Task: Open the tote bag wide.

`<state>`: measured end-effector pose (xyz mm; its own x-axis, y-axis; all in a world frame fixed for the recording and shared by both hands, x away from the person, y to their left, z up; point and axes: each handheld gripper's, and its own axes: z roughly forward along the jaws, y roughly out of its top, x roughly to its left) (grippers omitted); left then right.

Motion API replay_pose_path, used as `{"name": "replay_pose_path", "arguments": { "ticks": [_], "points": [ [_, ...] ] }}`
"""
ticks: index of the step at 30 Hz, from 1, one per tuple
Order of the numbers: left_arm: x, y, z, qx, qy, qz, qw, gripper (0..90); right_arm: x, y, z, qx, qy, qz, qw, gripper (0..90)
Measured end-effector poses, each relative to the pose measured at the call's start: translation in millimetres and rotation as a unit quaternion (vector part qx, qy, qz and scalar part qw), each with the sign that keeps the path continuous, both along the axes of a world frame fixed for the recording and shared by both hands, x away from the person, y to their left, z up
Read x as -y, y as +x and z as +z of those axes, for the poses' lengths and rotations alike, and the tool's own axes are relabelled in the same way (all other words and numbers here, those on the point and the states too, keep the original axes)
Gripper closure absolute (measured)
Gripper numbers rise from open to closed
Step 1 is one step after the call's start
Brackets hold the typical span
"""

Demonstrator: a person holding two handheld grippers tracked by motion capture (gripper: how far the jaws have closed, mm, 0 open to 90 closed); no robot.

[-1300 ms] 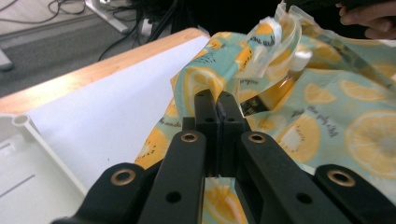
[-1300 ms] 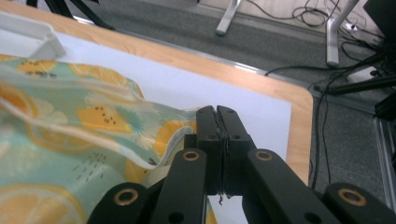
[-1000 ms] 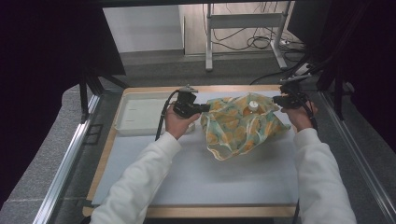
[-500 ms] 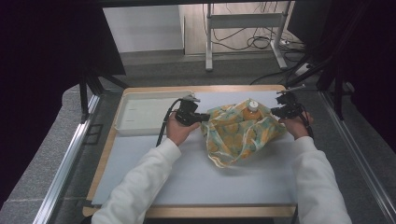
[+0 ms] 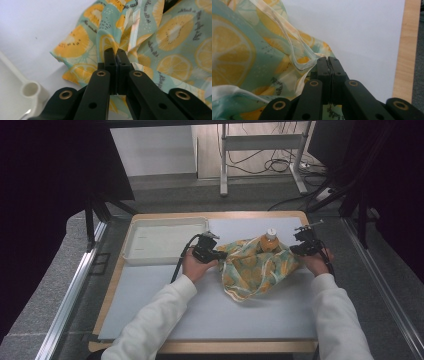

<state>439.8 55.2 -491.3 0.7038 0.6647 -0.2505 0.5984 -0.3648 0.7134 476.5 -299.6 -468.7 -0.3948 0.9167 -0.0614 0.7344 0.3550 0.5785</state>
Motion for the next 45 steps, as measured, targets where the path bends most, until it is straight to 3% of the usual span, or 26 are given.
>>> {"name": "replay_pose_path", "arguments": {
  "ticks": [14, 26, 29, 33, 36, 38, 41, 45],
  "points": [
    [11.8, 0.6, -29.8, -0.025, 0.014, -0.002, 0.9996, 89.7, 5.3, -8.3, -29.2, -0.020, 0.003, -0.006, 0.9998, 88.1],
    [15.4, 11.7, -37.7, -0.036, 0.009, 0.014, 0.9992, 89.1, 9.3, -7.0, -32.7, -0.009, 0.009, -0.017, 0.9998, 87.7],
    [14.1, 8.8, -32.6, -0.026, 0.004, 0.015, 0.9995, 85.1, 11.5, -7.9, -31.3, -0.002, 0.009, -0.018, 0.9998, 81.8],
    [9.2, 3.2, -18.1, 0.002, -0.012, 0.026, 0.9996, 68.6, 20.3, -13.4, -18.8, 0.027, 0.031, -0.028, 0.9988, 53.0],
    [3.6, -1.9, -4.6, 0.024, -0.017, 0.031, 0.9991, 53.4, 28.8, -19.0, -5.9, 0.051, 0.051, -0.031, 0.9969, 47.6],
    [-0.9, -5.9, 3.1, 0.035, -0.023, 0.030, 0.9987, 48.5, 33.3, -24.1, 4.8, 0.070, 0.065, -0.035, 0.9948, 45.2],
    [-6.7, -12.7, 14.2, 0.047, -0.037, 0.031, 0.9977, 45.7, 36.6, -33.0, 19.6, 0.091, 0.076, -0.032, 0.9924, 44.0],
    [-18.2, -21.6, 31.0, 0.067, -0.060, 0.034, 0.9953, 46.5, 34.3, -45.7, 34.0, 0.099, 0.080, -0.015, 0.9918, 44.4]
  ]
}}
